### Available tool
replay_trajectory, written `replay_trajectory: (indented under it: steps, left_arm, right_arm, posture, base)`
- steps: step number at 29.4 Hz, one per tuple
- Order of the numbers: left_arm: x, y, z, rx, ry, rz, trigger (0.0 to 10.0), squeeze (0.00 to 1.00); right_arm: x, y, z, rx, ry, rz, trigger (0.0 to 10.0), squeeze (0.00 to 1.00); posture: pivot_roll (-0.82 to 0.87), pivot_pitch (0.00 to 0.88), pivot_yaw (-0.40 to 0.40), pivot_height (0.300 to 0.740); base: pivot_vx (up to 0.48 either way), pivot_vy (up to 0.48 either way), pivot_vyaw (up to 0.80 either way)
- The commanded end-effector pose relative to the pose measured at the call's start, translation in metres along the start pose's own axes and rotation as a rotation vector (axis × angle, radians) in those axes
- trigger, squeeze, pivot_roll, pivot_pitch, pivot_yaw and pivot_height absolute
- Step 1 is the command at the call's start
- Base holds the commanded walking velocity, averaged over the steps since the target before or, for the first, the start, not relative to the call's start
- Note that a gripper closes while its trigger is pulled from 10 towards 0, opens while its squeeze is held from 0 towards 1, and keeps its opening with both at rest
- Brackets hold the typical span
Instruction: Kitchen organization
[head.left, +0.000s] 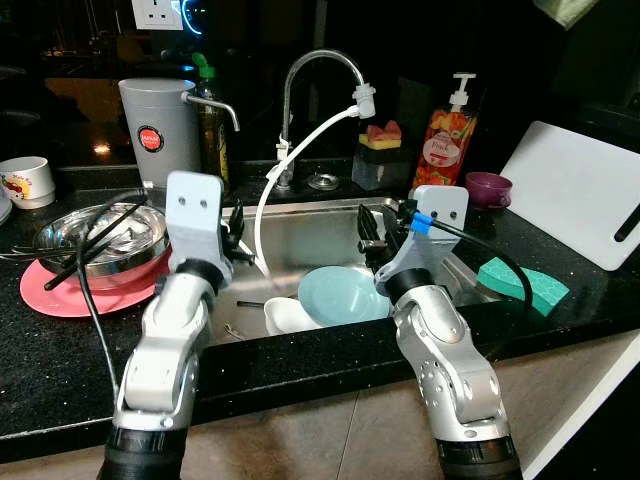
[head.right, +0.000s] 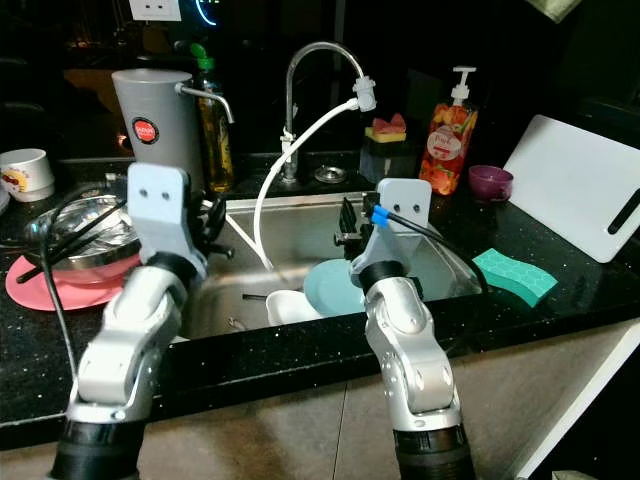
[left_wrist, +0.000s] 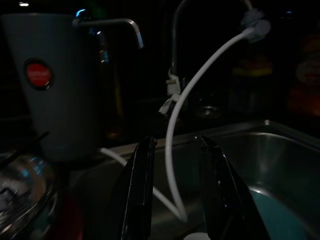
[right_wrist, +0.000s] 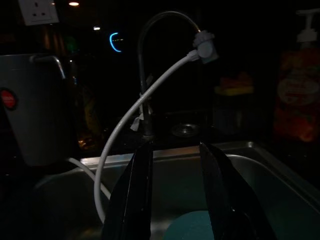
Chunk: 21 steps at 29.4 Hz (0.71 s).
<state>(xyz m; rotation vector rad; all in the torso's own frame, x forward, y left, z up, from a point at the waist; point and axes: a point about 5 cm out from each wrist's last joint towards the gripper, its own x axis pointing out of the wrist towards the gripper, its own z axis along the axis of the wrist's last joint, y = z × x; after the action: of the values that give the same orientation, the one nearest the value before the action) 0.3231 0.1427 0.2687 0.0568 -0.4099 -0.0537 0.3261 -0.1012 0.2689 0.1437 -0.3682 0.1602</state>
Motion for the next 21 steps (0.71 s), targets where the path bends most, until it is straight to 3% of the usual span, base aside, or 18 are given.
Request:
replay_trajectory:
  steps: [1,10,16,21]
  left_arm:
    - [-0.005,-0.001,-0.003,0.011,-0.011,0.012,10.0,0.00]
    - [-0.022,0.004,-0.017,0.023,0.021,0.042,10.0,0.00]
    - [-0.040,-0.002,-0.034,0.017,0.054,0.046,10.0,0.00]
    - [-0.043,-0.003,-0.040,0.017,0.073,0.030,10.0,0.00]
  right_arm:
    - [-0.003,-0.008,-0.009,-0.022,0.027,-0.038,10.0,0.00]
    - [-0.011,-0.018,-0.021,-0.053,0.063,-0.064,10.0,0.00]
    - [-0.019,-0.028,-0.039,-0.078,0.106,-0.091,10.0,0.00]
    - [-0.016,-0.030,-0.038,-0.082,0.090,-0.112,10.0,0.00]
  posture:
    - [0.13,0.066,-0.065,0.740]
    - [0.12,0.091,-0.098,0.740]
    - [0.14,0.046,-0.106,0.740]
    - [0.13,0.048,-0.096,0.740]
  base:
    - [0.000,0.000,0.00]
    - [0.000,0.000,0.00]
    - [0.000,0.000,0.00]
    - [0.000,0.000,0.00]
